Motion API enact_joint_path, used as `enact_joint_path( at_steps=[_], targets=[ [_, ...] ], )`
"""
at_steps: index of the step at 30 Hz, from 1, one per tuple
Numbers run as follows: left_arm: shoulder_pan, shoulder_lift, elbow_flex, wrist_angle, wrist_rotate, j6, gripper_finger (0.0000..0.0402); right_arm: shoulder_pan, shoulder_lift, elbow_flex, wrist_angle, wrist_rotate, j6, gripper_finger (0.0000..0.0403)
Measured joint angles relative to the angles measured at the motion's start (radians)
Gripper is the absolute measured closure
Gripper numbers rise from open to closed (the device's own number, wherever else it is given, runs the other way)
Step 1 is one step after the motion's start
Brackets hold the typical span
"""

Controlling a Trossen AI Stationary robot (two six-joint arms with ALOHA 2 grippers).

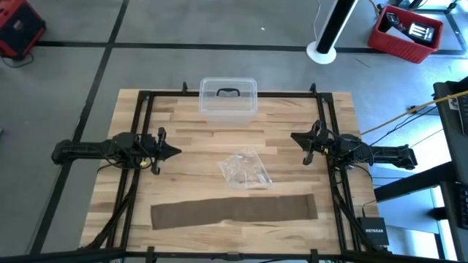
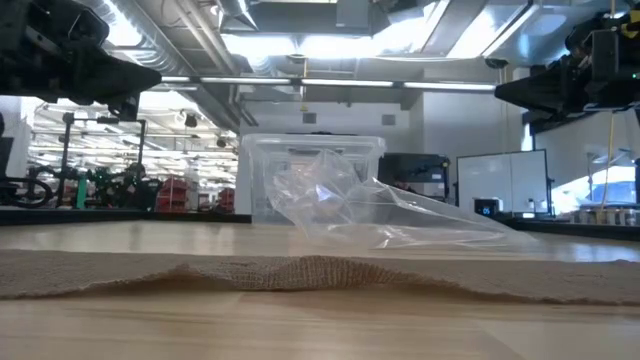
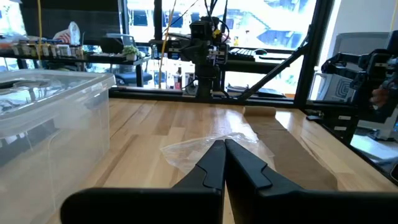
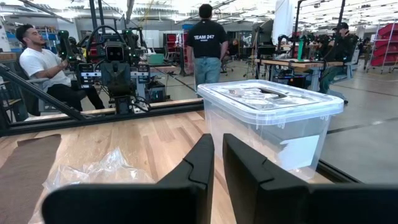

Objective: Roll bandage

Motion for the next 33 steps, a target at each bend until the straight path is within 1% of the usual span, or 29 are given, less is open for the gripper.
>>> enact_joint_path(
  at_steps=[4,7,10,13,17,19,21,25,27,31,33],
  targets=[
    [0.000,0.000,0.000,0.000,0.000,0.000,0.0402,0.000,0.000,0.000,0.008,0.000,0.000,0.0363],
    [0.000,0.000,0.000,0.000,0.000,0.000,0.0402,0.000,0.000,0.000,0.055,0.001,0.012,0.0363],
    [0.000,0.000,0.000,0.000,0.000,0.000,0.0402,0.000,0.000,0.000,0.106,-0.005,0.149,0.0363],
    [0.000,0.000,-0.001,0.006,0.000,-0.001,0.0402,0.000,0.000,0.000,0.125,-0.038,0.306,0.0363],
    [-0.001,-0.002,-0.001,0.102,0.000,-0.119,0.0402,0.000,0.000,0.000,0.193,-0.043,0.357,0.0363],
    [0.001,-0.002,-0.001,0.158,0.002,-0.130,0.0402,0.000,0.001,0.002,0.226,-0.044,0.394,0.0363],
    [0.002,-0.002,-0.001,0.208,0.008,-0.106,0.0402,0.000,0.002,0.017,0.207,-0.062,0.396,0.0363],
    [0.002,0.002,-0.001,0.280,-0.022,-0.060,0.0402,0.000,0.015,0.105,0.196,-0.130,0.333,0.0363],
    [0.002,0.003,-0.001,0.317,-0.025,-0.052,0.0402,0.000,0.037,0.156,0.139,-0.149,0.325,0.0363],
    [0.002,0.021,-0.001,0.346,-0.027,-0.052,0.0402,0.000,0.143,0.287,0.022,-0.188,0.326,0.0363],
    [0.000,0.045,-0.001,0.346,-0.029,-0.053,0.0402,0.000,0.214,0.356,-0.071,-0.218,0.340,0.0363]
  ],
)
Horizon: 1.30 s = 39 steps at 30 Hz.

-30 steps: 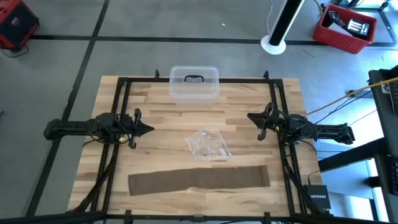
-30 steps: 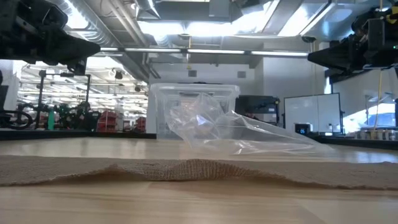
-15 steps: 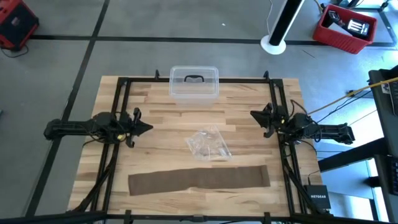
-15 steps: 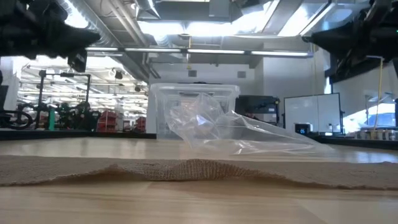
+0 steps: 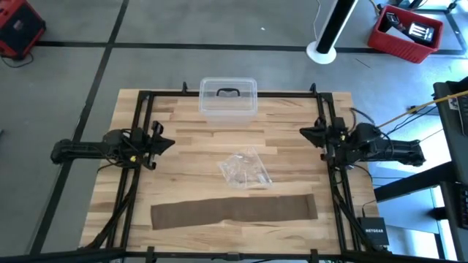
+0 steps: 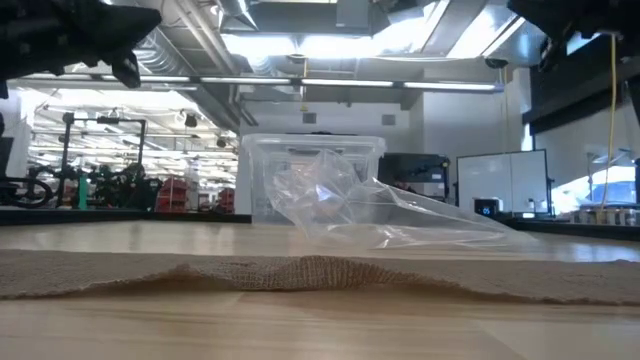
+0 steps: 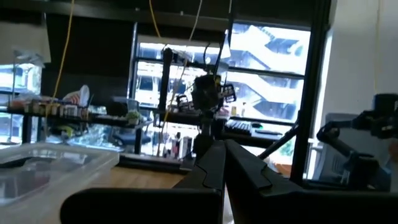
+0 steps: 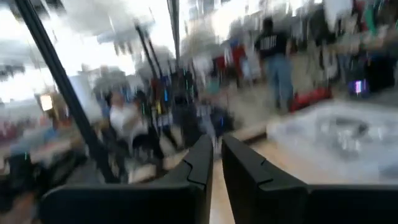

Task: Roll bandage
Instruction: Roll the brown bandage

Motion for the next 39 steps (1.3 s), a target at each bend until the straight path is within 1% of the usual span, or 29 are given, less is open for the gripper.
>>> enact_joint_path(
  at_steps=[3,6,8,10,12,14,16,18,19,21,25,28,34,37,39],
  targets=[
    [-0.002,0.059,0.005,-0.005,-0.008,-0.004,0.0402,0.000,0.126,0.104,-0.091,-0.051,-0.001,0.0363],
    [-0.002,0.138,0.043,0.000,-0.014,-0.040,0.0402,0.000,0.256,0.204,-0.182,-0.097,-0.002,0.0359],
    [-0.002,0.201,0.074,-0.001,-0.014,-0.052,0.0402,0.002,0.350,0.268,-0.278,-0.113,-0.001,0.0347],
    [-0.002,0.256,0.096,-0.025,-0.014,-0.033,0.0402,0.002,0.438,0.318,-0.422,-0.116,0.010,0.0330],
    [-0.002,0.301,0.110,-0.027,-0.016,-0.021,0.0402,0.002,0.531,0.352,-0.551,-0.135,0.058,0.0309],
    [-0.002,0.336,0.122,-0.023,-0.016,-0.039,0.0402,0.001,0.612,0.378,-0.650,-0.210,0.118,0.0288],
    [-0.004,0.363,0.129,-0.021,-0.016,-0.074,0.0402,0.009,0.675,0.396,-0.727,-0.325,0.179,0.0268],
    [-0.009,0.379,0.130,-0.021,0.004,-0.094,0.0402,0.047,0.730,0.398,-0.798,-0.451,0.230,0.0253],
    [-0.010,0.383,0.130,-0.021,0.022,-0.090,0.0402,0.072,0.750,0.397,-0.833,-0.491,0.253,0.0246],
    [-0.010,0.383,0.130,-0.011,0.045,-0.079,0.0402,0.135,0.776,0.397,-0.897,-0.518,0.316,0.0237],
    [-0.010,0.382,0.131,0.002,0.047,-0.094,0.0402,0.281,0.803,0.394,-0.972,-0.498,0.482,0.0229],
    [-0.007,0.382,0.131,-0.005,0.047,-0.088,0.0402,0.395,0.809,0.393,-0.982,-0.493,0.567,0.0228],
    [-0.006,0.382,0.131,-0.012,0.044,-0.102,0.0402,0.589,0.842,0.393,-0.970,-0.343,0.834,0.0227],
    [-0.006,0.381,0.131,-0.019,0.045,-0.107,0.0402,0.689,0.877,0.393,-0.901,-0.247,0.906,0.0227],
    [-0.006,0.381,0.131,-0.038,0.045,-0.118,0.0402,0.742,0.911,0.394,-0.891,-0.227,0.976,0.0227]
  ],
)
